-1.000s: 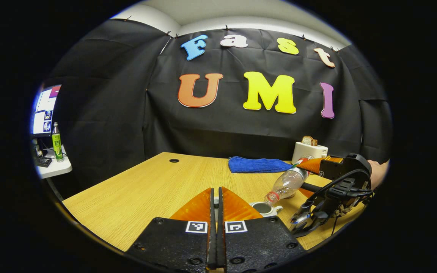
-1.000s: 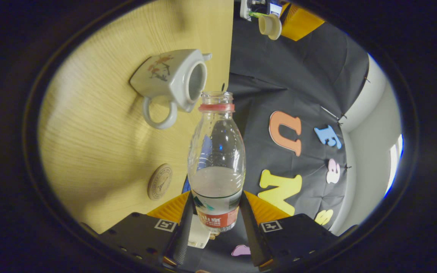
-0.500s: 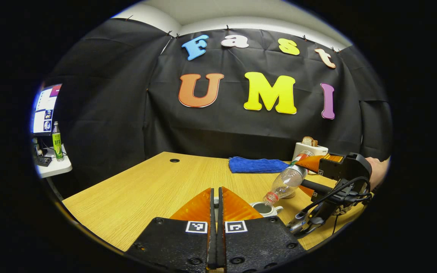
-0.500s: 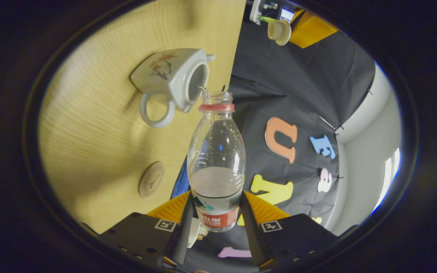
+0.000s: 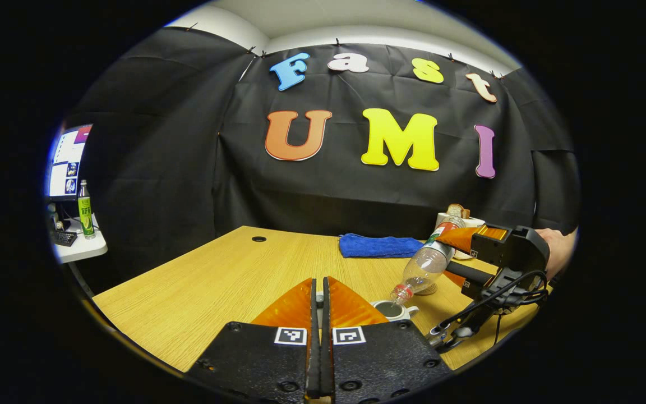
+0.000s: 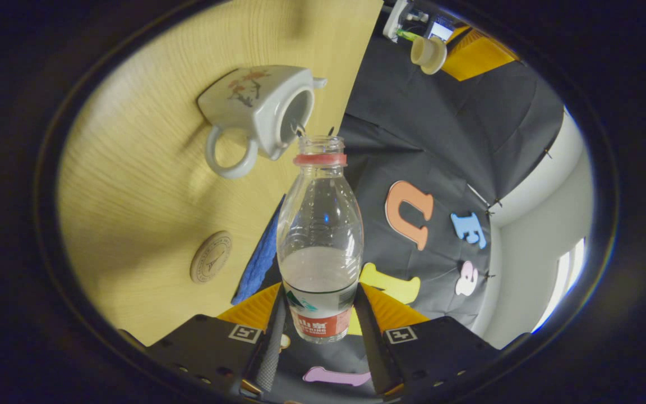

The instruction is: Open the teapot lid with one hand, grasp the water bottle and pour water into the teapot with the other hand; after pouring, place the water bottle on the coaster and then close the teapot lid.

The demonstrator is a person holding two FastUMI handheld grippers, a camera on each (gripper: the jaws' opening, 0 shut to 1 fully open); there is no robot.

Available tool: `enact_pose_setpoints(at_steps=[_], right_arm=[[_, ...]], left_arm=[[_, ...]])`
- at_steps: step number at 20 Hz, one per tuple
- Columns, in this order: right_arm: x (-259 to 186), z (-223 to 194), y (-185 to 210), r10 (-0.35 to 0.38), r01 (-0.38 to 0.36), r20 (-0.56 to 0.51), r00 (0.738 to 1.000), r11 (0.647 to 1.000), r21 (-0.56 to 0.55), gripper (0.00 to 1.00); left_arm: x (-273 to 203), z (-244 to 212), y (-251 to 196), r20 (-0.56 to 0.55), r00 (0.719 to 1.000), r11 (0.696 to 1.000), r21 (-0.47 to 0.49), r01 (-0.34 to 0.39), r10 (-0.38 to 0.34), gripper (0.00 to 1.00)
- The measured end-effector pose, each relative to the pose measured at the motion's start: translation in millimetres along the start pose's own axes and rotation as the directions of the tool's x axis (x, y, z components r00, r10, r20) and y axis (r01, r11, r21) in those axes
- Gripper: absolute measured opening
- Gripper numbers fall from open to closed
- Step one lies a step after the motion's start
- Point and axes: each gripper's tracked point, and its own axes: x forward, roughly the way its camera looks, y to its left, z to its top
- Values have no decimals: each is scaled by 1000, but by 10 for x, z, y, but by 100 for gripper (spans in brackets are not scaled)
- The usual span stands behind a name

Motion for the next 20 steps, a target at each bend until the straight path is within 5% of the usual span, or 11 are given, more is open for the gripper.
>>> enact_pose_setpoints(at_steps=[20], right_arm=[[17, 50, -217, -82, 85, 28, 996, 990, -109, 65]], left_arm=[[-13, 0, 31, 2, 1000, 1000, -4, -3, 3, 3]])
